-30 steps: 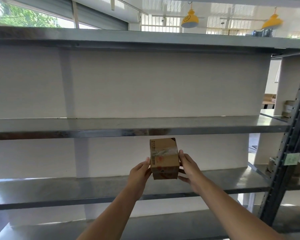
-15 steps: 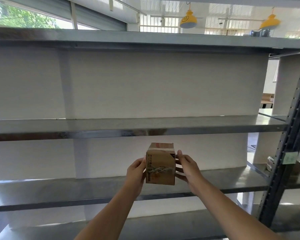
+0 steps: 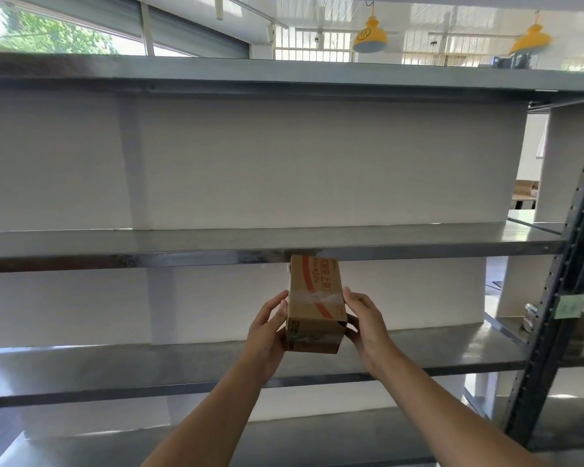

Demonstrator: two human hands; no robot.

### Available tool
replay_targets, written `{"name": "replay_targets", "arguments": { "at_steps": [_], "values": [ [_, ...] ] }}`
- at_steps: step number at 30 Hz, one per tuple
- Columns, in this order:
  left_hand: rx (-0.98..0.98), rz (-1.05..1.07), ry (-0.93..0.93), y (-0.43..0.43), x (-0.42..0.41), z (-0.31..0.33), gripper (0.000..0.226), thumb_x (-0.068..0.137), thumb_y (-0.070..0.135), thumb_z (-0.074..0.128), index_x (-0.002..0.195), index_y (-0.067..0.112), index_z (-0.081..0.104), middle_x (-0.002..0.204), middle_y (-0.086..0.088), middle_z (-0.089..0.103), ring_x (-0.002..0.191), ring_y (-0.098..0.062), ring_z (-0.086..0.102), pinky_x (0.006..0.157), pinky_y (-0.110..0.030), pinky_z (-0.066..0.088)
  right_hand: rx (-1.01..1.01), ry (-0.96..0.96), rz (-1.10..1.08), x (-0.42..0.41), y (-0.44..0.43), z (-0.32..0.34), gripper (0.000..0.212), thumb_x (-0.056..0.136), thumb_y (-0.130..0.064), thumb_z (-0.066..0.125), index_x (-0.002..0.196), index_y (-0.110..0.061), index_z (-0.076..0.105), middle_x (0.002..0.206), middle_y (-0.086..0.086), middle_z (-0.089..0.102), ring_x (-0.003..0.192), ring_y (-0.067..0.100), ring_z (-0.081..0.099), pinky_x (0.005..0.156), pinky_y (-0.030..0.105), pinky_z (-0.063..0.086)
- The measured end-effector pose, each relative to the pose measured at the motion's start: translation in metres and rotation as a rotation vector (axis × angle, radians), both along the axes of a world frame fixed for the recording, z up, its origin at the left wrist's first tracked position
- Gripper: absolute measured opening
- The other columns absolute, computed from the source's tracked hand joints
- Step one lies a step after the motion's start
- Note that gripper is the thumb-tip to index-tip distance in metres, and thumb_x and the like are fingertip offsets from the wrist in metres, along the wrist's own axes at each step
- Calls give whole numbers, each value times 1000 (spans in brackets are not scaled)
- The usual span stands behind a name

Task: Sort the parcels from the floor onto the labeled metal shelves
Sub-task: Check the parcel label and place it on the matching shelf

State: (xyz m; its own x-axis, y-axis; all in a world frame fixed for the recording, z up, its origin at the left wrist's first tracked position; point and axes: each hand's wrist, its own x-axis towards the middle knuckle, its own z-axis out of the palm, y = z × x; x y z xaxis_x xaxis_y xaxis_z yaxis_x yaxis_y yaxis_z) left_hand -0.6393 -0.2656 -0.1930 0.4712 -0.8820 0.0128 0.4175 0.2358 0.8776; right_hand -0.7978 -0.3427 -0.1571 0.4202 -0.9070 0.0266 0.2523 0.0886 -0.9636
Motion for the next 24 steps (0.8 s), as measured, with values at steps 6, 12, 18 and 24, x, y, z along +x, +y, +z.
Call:
{"name": "replay_targets", "arguments": {
  "at_steps": [6, 12, 18, 24],
  "values": [
    [26, -30, 41, 1, 4, 4, 30, 100, 24, 60, 130, 25, 63, 129, -16, 66, 114, -39, 64, 77, -48, 60, 40, -59, 42, -2, -3, -1, 18, 97, -25, 59, 109, -12, 59, 116, 14, 66, 111, 31, 61, 83, 40, 54],
    [52, -119, 95, 4, 7, 4, 60, 86, 18, 74, 140, 26, 50, 134, -14, 62, 117, -38, 65, 75, -45, 61, 19, -69, 48, -6, -4, -5, 29, 98, -29, 57, 122, -14, 55, 120, 12, 63, 111, 31, 62, 83, 40, 56],
    [27, -127, 102, -1, 2, 3, 52, 95, 13, 66, 144, 6, 49, 127, -17, 70, 116, -32, 69, 81, -37, 61, 3, -126, 130, -8, -2, -7, 35, 97, -28, 57, 131, -18, 55, 125, 12, 64, 115, 29, 60, 81, 36, 53],
    [-1, -80, 94, 1, -2, 6, 51, 86, 19, 73, 134, 20, 56, 123, -17, 71, 101, -31, 72, 72, -43, 61, -46, -75, 91, -7, -6, -13, 31, 100, -27, 54, 130, -20, 57, 128, 9, 63, 118, 26, 58, 79, 31, 53]
  ]
}}
